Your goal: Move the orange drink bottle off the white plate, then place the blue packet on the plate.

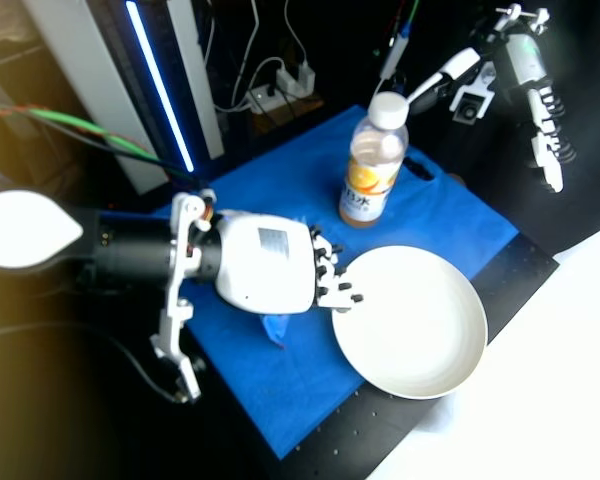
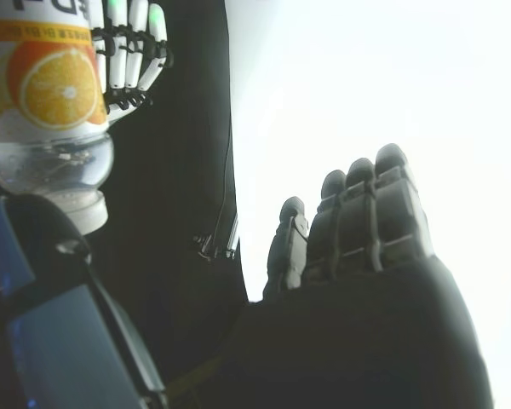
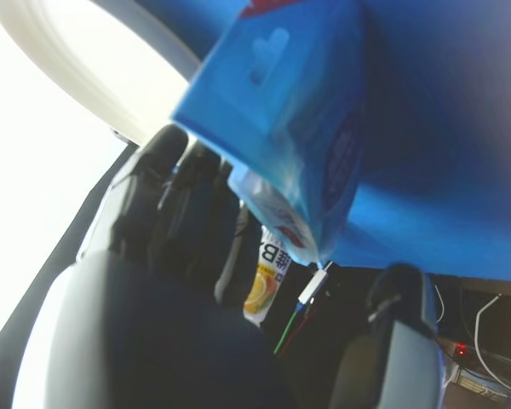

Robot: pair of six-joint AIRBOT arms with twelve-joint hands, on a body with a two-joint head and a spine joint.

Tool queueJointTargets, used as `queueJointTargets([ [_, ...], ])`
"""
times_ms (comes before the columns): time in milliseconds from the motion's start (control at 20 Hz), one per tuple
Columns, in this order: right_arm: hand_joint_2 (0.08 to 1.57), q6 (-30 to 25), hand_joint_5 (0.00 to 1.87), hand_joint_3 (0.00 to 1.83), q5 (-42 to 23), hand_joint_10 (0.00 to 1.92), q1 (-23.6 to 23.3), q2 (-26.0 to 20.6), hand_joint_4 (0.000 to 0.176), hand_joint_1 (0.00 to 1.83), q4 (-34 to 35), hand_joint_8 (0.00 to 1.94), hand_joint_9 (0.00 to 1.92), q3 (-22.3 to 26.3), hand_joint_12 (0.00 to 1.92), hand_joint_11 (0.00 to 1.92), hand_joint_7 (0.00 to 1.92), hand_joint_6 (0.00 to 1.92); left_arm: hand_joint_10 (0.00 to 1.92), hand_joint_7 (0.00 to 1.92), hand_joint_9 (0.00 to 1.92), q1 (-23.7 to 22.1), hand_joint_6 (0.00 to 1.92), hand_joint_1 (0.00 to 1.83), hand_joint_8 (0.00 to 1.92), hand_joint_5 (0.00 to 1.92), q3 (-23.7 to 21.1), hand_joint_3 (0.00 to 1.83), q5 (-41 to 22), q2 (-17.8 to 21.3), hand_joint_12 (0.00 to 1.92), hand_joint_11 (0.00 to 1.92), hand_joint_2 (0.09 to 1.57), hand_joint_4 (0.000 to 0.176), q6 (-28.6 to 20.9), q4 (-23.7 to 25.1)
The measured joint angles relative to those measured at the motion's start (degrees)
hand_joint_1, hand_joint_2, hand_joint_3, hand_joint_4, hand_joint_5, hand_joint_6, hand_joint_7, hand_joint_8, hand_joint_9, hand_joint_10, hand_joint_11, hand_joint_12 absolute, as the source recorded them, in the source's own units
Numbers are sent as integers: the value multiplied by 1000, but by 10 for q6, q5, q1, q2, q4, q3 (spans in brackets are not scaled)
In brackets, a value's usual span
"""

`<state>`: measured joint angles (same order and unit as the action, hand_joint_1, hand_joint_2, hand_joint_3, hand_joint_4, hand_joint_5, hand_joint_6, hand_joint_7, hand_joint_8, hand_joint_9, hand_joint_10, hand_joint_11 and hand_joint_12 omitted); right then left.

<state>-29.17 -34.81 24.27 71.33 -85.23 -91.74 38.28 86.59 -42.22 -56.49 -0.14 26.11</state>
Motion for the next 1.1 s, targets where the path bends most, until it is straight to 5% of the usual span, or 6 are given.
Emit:
queueJointTargets([
  [100, 1178, 0, 862, 1, 4, 1463, 2, 2, 0, 1333, -2, 1149, 688, 0, 1410, 483, 900, 1048, 0, 0, 0, 0, 0, 826, 0, 0, 0, 1, 0, 0, 0, 0, 605, 176, 0, 0],
  [500, 1127, 0, 949, 0, 26, 1336, 3, 7, 0, 1370, 6, 924, 803, -10, 1199, 525, 999, 983, 0, 0, 0, 9, 0, 797, 0, 0, -1, 5, -1, 0, 0, 0, 617, 176, 2, -10],
  [650, 1199, -2, 855, 1, 12, 1644, -13, 0, 0, 1235, -5, 1490, 664, 0, 1902, 554, 826, 906, 0, 0, 0, 13, 0, 826, 0, 0, -2, 0, -1, 3, 0, 0, 608, 176, 2, -9],
  [800, 1105, 0, 929, 0, 5, 1225, -63, -11, 0, 1373, 6, 931, 1020, 3, 1279, 769, 997, 821, 0, 0, 0, 20, 0, 782, 0, 0, -7, 2, -3, 12, 0, 0, 613, 176, 2, -16],
  [950, 1094, 5, 1005, 2, 7, 1302, -98, -10, 0, 1383, 13, 860, 872, -5, 1420, 152, 1122, 710, 0, 0, 0, 28, 0, 767, 0, 0, -10, 5, 1, 16, 0, 0, 623, 176, 3, -13],
  [1100, 1093, 11, 1017, 3, 10, 1587, -105, 19, 0, 1202, 15, 1247, 1157, -33, 1784, 1143, 1081, 869, 0, 0, 0, 28, 0, 740, 0, 0, -14, 0, -1, 17, 0, 0, 613, 176, 3, -19],
])
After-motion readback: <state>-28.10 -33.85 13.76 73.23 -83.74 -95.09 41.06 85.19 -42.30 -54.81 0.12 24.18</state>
